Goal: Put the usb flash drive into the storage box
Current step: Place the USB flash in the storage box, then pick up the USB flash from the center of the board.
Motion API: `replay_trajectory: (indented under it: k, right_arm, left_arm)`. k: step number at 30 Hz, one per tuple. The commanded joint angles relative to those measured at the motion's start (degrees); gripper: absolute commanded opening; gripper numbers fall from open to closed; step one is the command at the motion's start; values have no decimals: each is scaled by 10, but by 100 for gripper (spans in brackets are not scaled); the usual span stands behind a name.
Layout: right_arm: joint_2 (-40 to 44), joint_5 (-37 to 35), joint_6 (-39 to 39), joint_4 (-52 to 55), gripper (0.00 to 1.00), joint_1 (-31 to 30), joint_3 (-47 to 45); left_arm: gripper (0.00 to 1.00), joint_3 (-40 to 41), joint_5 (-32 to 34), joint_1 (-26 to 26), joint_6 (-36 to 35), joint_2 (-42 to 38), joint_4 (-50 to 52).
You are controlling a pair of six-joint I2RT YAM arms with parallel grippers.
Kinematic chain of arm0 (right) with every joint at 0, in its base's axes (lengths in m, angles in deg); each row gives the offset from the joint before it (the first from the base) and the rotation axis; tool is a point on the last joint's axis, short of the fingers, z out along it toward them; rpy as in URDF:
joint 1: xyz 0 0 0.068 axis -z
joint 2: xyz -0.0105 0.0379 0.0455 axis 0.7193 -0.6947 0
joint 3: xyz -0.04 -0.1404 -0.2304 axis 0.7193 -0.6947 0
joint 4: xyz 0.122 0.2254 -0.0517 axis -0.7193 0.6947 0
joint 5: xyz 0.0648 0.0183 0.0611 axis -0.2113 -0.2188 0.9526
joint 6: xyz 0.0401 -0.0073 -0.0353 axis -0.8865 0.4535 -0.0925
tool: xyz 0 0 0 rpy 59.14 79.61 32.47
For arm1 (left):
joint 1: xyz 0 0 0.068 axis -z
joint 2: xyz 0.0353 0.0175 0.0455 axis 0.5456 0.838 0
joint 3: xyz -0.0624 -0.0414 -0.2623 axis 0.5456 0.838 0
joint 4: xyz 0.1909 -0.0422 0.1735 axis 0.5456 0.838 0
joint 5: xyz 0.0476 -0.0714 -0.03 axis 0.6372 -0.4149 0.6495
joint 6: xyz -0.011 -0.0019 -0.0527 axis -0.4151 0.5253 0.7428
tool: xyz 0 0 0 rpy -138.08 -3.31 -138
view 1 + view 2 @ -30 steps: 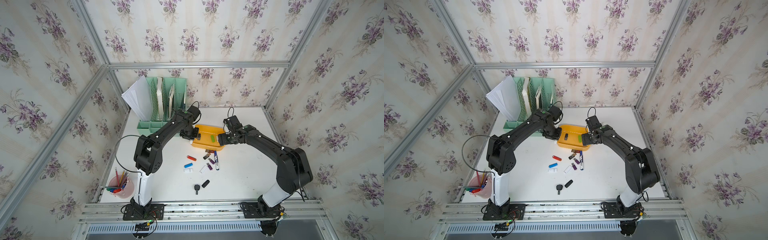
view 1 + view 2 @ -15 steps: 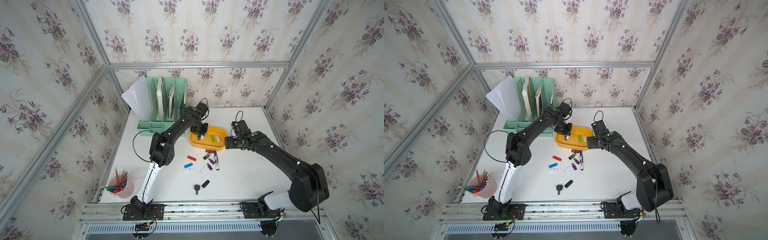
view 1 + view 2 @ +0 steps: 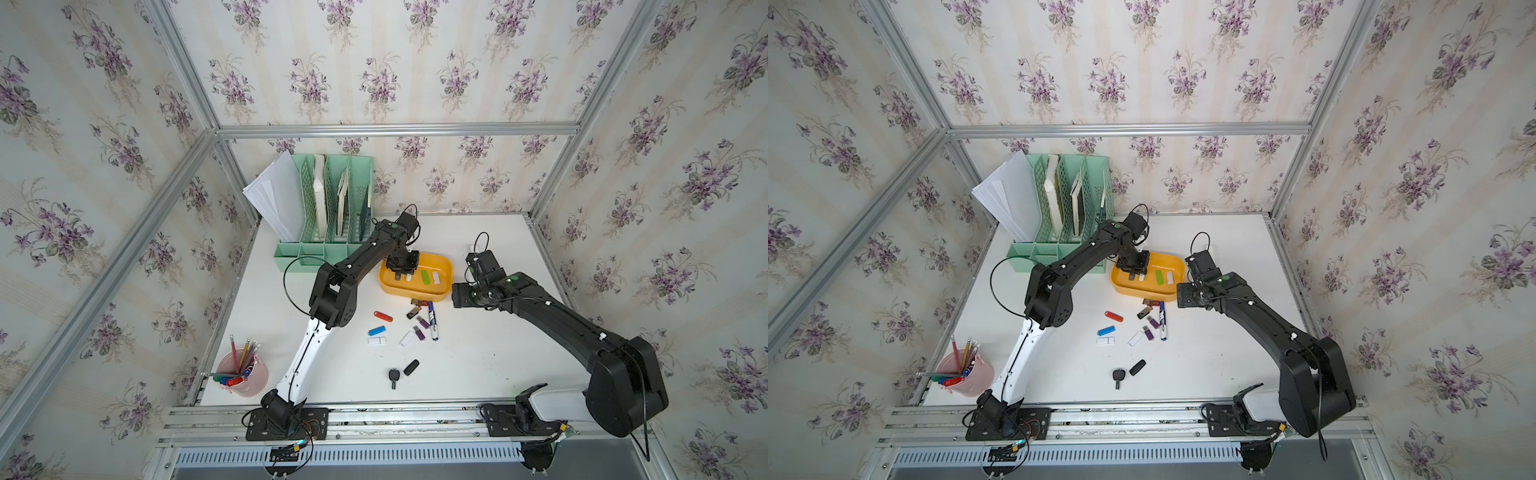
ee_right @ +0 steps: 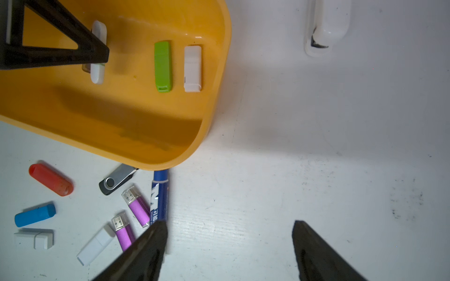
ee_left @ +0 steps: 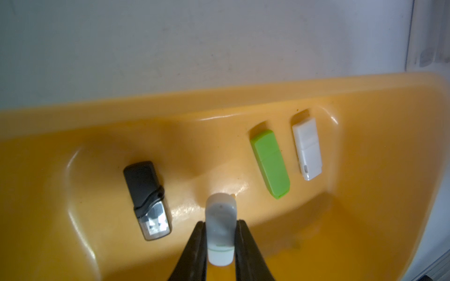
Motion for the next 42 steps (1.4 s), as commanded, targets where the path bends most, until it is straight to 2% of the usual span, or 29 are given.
replay_trajectory:
  k: [1, 12, 21, 24, 26, 30, 36, 37, 42]
  right_arm:
    - [8, 16, -11, -12, 85, 0, -12]
    - [43, 51, -21, -34, 84, -4, -59]
    - [51, 58, -27, -37, 84, -31, -70]
    - [56, 57, -38, -31, 83, -51, -78]
    - [62, 53, -53, -24, 83, -85, -83]
    - [67, 46, -87, -16, 81, -146, -92]
    - [58, 25, -130, -23, 73, -238, -85]
    - [55, 24, -135, -27, 71, -246, -83]
    - [30, 27, -137, -48, 62, -271, -79]
  left_arm:
    - [24, -6, -2, -1, 8, 14, -21]
    - [27, -19, -6, -2, 12, 42, -22]
    - [39, -30, -8, -2, 12, 25, -17]
    - [44, -34, -4, -2, 8, -2, -1]
    - [47, -20, 1, -4, 0, -34, 9]
    - [52, 73, 12, -13, -10, -128, 3]
    - [55, 307, 38, -29, -14, -291, -40]
    - [59, 339, 42, -31, -14, -311, -45]
    - [62, 495, 53, -38, -7, -401, -83]
